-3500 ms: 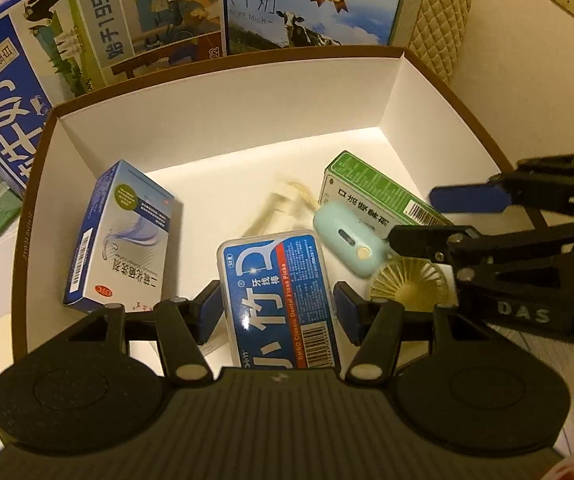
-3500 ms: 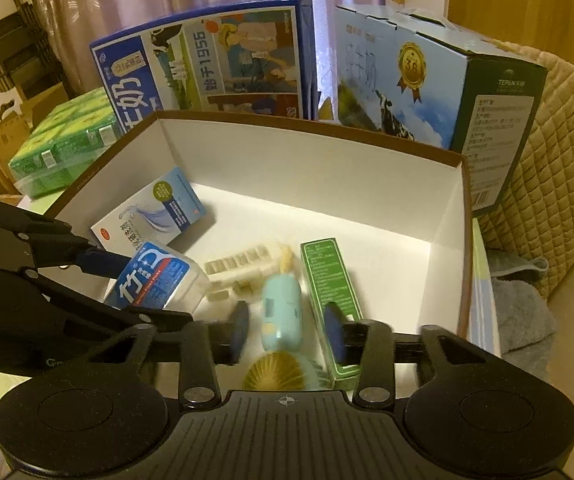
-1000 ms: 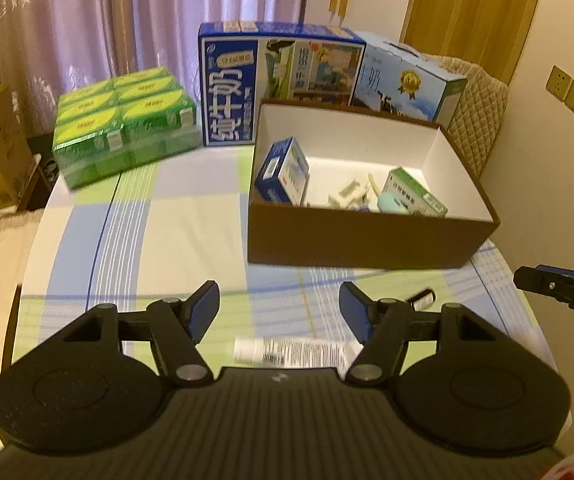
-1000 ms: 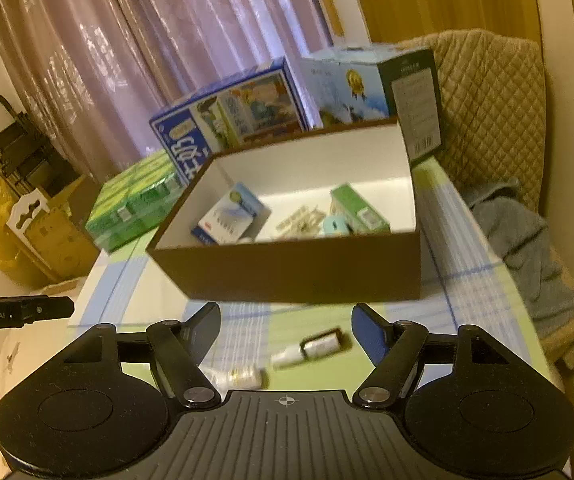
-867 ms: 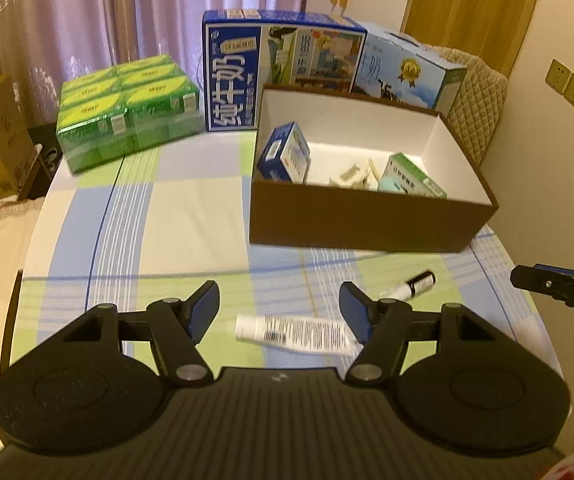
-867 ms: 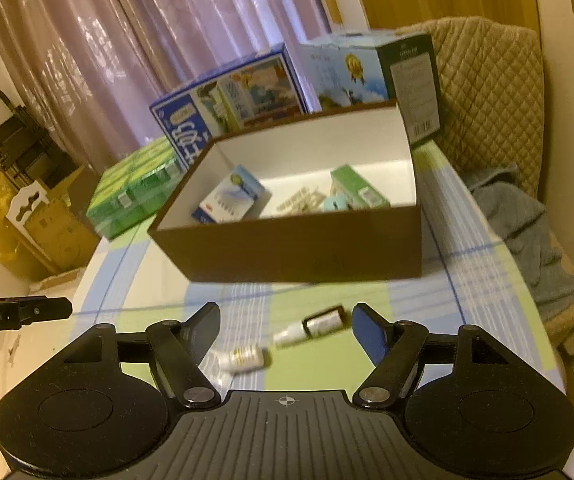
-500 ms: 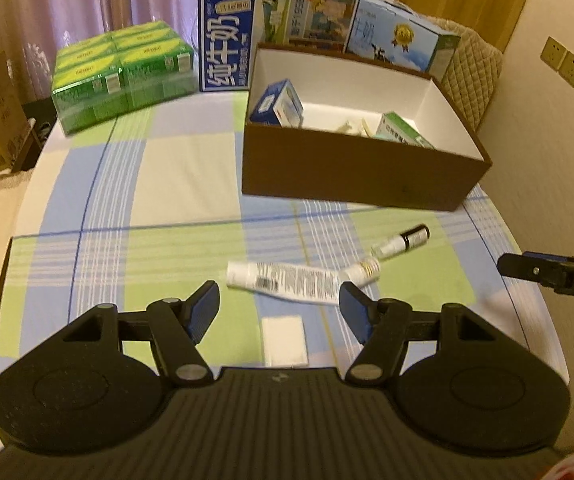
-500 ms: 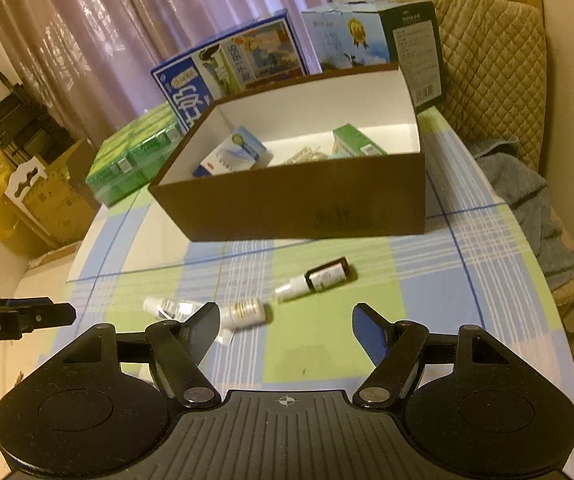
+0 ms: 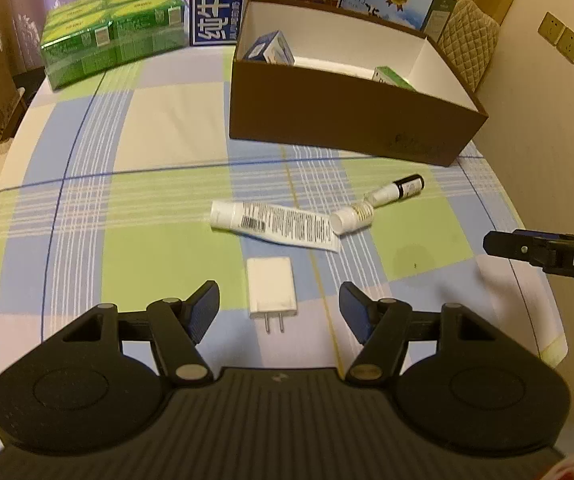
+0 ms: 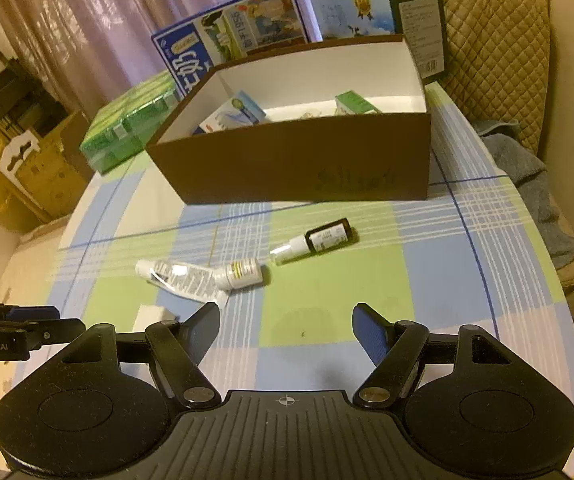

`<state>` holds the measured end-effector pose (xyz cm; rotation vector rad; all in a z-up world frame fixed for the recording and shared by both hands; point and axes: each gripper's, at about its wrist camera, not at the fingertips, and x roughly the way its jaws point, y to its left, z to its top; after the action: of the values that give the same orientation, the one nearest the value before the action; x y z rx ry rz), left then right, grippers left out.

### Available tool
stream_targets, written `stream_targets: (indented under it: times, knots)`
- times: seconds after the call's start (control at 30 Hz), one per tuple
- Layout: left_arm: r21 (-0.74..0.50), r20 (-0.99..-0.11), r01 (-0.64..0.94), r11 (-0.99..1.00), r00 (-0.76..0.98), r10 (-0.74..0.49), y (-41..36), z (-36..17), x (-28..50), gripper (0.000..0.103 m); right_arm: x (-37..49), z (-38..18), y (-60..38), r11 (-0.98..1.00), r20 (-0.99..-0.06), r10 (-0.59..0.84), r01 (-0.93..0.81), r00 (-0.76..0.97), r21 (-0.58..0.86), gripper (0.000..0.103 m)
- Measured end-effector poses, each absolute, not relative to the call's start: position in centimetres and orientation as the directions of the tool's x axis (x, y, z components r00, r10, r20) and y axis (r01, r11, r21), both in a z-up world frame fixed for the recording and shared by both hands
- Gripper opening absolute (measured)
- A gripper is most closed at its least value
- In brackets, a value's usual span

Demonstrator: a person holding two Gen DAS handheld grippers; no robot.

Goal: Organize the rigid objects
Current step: 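Withdraw both open tools from the brown box back over the table, then grasp the white charger plug with the left tool while the right tool grasps the white pill bottle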

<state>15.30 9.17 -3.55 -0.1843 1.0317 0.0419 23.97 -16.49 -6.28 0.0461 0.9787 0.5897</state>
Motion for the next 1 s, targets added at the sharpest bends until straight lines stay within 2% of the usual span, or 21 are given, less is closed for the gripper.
stream_targets:
  times: [0.4, 1.0]
  knots:
    - [-0.13, -0.877, -0.116, 0.985, 0.476, -0.06, 8.4, -5.6, 15.0, 0.062, 22.9, -7.9, -15.5, 0.839, -0.801, 0.456, -0.487, 0.388, 0.242, 0.07]
    - [-0.109, -0.902, -0.124, 0.986, 0.43, -0.045, 8.3, -8.5, 15.8, 0.062, 23.4, -10.1, -14.4, 0.836, -0.837, 0.435, -0.493, 0.331, 0.239, 0.07]
